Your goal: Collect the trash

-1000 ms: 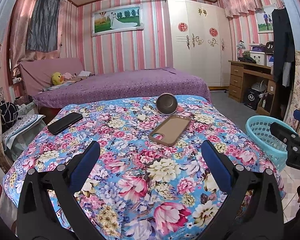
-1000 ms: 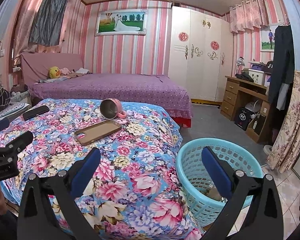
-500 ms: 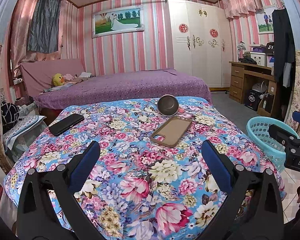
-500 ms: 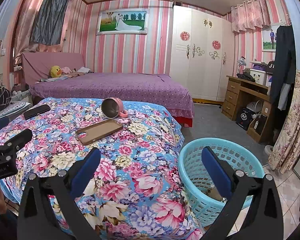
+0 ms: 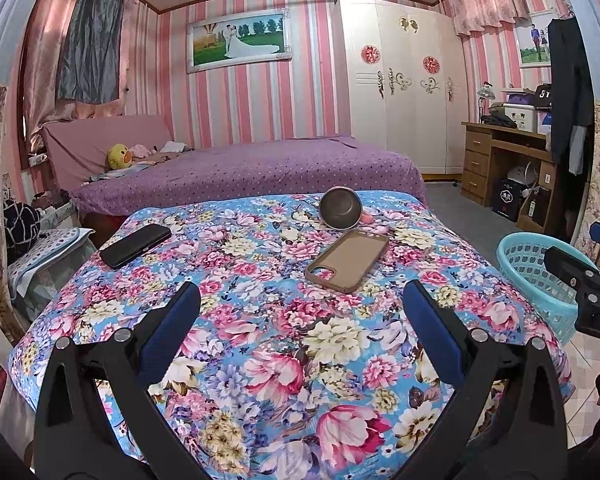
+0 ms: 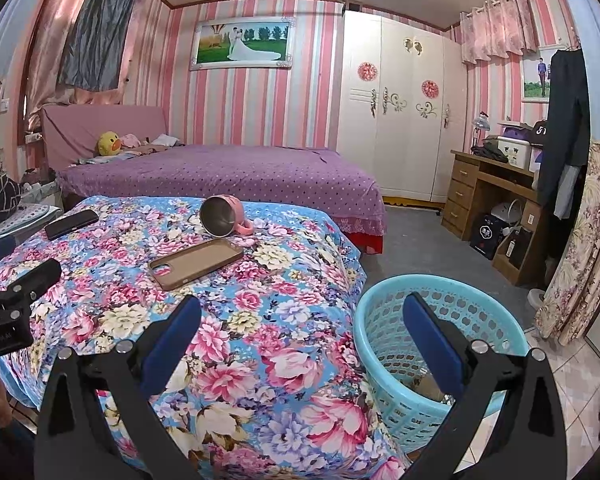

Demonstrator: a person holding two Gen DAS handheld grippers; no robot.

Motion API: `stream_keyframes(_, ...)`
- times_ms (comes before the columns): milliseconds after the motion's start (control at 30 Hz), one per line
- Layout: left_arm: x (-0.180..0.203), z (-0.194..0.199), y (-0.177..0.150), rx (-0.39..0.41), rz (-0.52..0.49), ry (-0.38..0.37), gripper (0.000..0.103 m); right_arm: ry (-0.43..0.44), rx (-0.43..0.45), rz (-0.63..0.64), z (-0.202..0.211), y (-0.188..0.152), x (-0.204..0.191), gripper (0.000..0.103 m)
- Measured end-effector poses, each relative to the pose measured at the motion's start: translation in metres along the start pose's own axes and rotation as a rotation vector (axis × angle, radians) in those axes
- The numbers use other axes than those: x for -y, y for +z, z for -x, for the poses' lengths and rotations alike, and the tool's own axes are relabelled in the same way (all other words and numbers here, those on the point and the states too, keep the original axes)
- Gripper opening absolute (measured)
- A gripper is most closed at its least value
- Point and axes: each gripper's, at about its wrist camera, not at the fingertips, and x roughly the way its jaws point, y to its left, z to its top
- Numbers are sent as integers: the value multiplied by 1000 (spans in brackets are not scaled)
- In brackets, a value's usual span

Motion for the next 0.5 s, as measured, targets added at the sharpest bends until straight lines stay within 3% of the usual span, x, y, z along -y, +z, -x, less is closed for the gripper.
stream_keyframes(500, -3, -1, -1, -4, 10, 3, 98, -1, -1, 0, 1, 0, 1, 99)
